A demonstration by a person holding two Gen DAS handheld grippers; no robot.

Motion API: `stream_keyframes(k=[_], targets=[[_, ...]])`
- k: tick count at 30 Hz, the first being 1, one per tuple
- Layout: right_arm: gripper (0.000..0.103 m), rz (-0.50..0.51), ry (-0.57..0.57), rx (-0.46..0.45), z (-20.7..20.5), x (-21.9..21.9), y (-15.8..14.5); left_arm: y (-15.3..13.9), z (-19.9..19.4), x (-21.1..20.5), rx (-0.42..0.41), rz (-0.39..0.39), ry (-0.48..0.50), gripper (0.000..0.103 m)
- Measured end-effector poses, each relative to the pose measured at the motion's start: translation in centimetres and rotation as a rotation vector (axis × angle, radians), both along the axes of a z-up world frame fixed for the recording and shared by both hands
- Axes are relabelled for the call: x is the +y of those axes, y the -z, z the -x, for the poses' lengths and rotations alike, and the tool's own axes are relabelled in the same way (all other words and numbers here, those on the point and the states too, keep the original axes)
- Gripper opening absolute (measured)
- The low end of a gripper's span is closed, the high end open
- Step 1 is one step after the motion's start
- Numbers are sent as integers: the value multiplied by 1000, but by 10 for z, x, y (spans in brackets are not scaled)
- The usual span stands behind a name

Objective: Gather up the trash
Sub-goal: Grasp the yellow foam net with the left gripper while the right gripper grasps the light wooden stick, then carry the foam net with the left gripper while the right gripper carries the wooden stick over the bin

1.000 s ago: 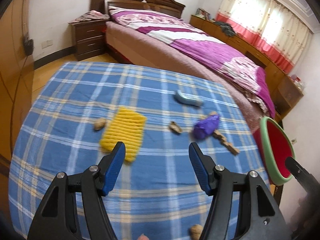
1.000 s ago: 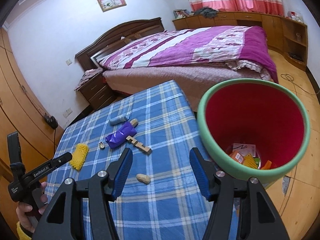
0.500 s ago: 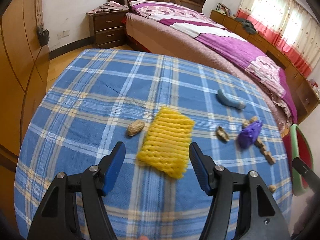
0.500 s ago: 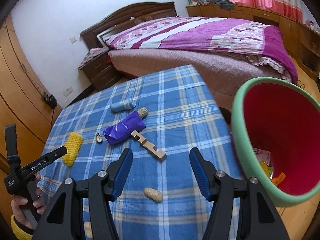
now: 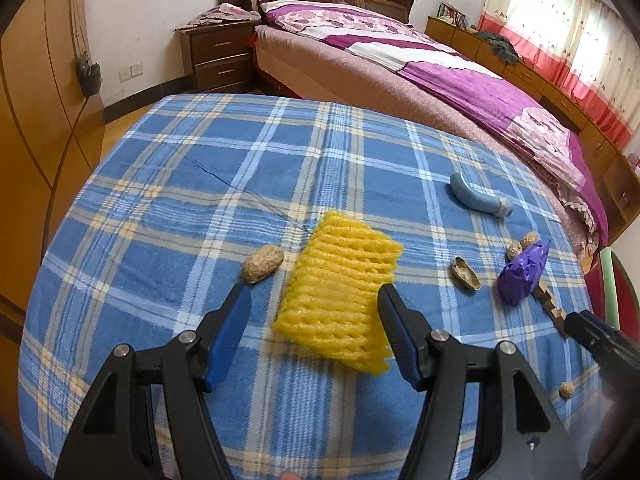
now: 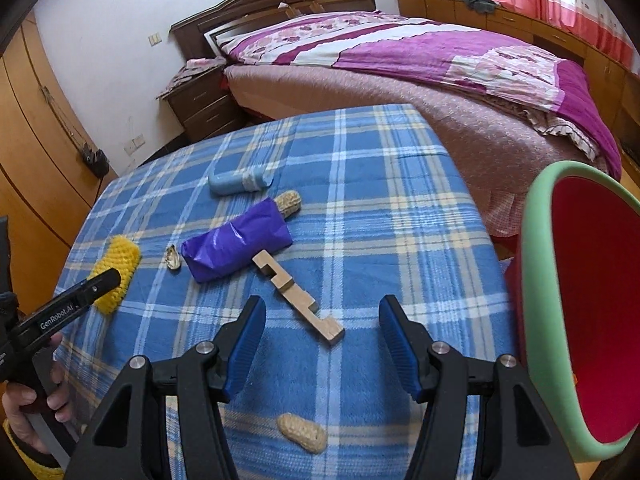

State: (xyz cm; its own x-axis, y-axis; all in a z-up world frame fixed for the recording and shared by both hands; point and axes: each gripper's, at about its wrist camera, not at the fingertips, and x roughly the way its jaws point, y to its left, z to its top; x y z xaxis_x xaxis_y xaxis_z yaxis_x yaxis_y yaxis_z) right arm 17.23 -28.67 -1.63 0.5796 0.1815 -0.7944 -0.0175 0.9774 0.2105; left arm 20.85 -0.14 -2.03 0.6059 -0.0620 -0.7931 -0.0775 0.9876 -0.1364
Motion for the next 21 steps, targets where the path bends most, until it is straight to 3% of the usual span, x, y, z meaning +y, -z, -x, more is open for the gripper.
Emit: stream_keyframes(k=[3,10,16,20,21], targets=[[59,5,-16,4,-4,4,4,0,0,0,-2,4,-15,65],[35,29,-54,-16,-5,14,5,0,2,-1,-6,20,-44,63],[14,36,-95,-27,-1,21,7,-2,9,-8,-24,64,9,34],[13,24,-118,-27,3,23,7,-4,14,-10,-32,91,37,14],[13,16,-118,-25,4,23,7,-5,16,-10,-33,98,41,14]])
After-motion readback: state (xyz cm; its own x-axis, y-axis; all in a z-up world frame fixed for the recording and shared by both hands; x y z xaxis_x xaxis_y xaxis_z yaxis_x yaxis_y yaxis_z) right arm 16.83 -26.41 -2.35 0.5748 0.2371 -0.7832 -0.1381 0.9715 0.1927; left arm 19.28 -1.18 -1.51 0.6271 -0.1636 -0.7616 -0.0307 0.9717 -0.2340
